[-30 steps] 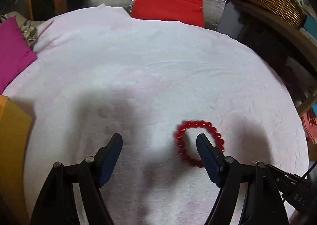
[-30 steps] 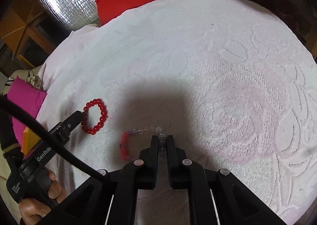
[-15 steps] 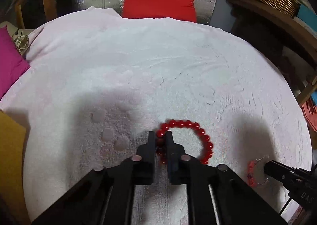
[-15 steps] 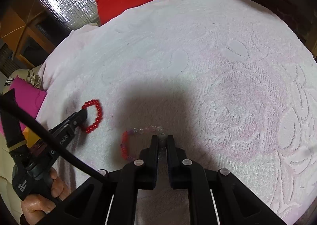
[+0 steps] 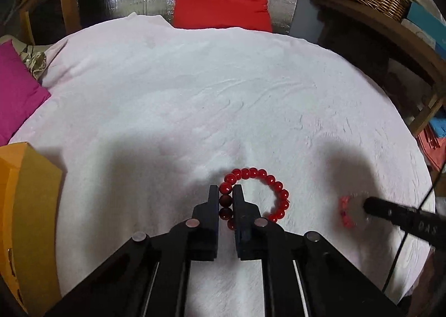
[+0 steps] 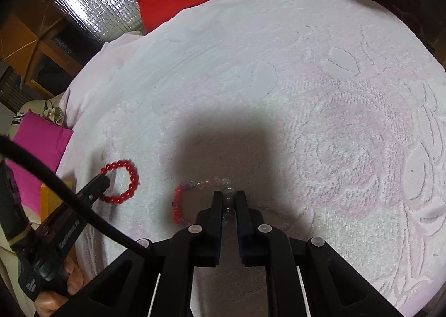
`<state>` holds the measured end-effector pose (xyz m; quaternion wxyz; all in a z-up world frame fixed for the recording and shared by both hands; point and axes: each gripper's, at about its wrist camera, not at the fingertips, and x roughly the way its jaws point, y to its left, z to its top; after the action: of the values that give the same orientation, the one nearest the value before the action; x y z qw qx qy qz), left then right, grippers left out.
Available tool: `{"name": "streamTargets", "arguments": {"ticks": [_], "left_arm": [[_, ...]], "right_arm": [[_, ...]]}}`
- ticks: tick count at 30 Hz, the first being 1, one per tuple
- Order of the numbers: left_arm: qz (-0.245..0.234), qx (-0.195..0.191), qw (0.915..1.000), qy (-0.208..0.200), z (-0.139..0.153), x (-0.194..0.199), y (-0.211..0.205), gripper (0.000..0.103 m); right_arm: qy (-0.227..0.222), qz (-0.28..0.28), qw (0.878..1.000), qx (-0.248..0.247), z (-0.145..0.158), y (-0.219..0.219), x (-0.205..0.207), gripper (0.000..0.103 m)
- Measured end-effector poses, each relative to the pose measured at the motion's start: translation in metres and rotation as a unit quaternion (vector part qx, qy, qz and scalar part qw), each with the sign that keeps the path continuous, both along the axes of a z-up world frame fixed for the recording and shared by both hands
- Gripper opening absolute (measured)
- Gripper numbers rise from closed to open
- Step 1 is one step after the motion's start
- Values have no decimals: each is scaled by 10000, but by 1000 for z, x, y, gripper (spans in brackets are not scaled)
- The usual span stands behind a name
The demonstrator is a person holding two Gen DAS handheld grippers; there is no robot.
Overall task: Organize jewelry
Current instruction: 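Grasp the pink-and-clear bracelet with the right tool while the left tool grasps the red bead bracelet, then carry the red and pink-and-clear bracelets over the orange box with both tools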
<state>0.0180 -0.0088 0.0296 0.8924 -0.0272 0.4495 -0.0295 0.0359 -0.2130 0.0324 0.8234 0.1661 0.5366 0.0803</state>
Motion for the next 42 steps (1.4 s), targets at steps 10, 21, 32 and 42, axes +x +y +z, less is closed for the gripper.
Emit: {"name": "streamTargets", "arguments": {"ticks": [10,21,32,42], "left_arm": [[-138,-82,9995,288,-15,-2,6,10],[-103,-235,9996,150,-13,1,6,9],[-97,-222,9995,-208,7,-5,3,9],[48,-303,9986,-437,26,-20,17,9]], "right_arm": [[-300,302,9982,-433,-3,13,2,11],[-300,289,9980,-477,-2,15,1,9],[-646,429,9965,-311,12,13,-9,9],[-1035,426,9937,110,29,18,-14,9]]}}
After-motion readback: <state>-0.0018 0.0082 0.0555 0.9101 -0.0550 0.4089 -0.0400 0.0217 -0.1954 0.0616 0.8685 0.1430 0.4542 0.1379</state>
